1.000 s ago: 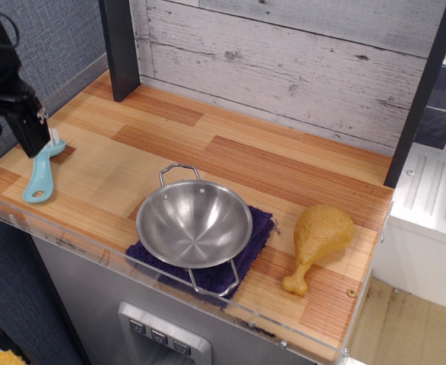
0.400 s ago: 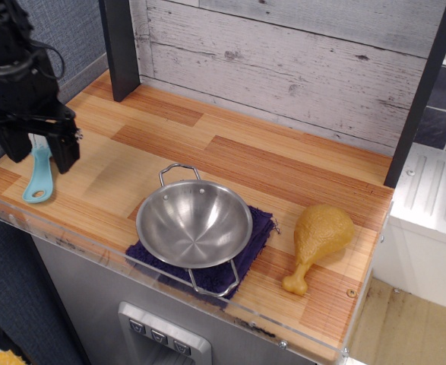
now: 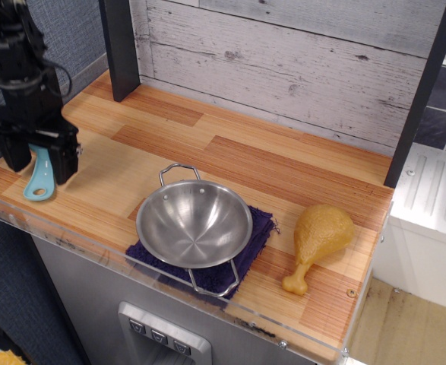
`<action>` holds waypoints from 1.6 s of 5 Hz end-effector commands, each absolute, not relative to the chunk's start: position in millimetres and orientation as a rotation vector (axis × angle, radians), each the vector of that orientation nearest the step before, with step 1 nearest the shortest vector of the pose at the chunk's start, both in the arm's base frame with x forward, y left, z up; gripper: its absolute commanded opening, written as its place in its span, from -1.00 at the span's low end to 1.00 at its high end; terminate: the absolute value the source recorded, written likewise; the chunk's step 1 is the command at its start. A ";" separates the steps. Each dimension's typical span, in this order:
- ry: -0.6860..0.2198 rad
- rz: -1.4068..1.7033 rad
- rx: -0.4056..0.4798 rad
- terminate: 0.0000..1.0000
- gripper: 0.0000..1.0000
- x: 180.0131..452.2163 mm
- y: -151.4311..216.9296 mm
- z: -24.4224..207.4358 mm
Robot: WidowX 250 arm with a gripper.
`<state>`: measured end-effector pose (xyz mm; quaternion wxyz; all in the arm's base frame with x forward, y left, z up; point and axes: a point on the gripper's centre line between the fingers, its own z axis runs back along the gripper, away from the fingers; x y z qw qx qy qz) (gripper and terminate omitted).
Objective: Move the blue brush behind the colander and drumstick
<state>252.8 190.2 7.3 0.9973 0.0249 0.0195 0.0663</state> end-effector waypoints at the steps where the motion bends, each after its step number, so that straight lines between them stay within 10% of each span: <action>1: 0.055 0.113 0.071 -1.00 1.00 263.0 185.1 -1.1; 2: 0.027 0.114 0.069 -1.00 -1.00 264.7 178.0 8.9; 6: -0.246 0.208 0.021 -1.00 -1.00 287.5 130.6 121.6; 8: -0.301 0.135 0.003 -1.00 -1.00 350.8 28.3 121.0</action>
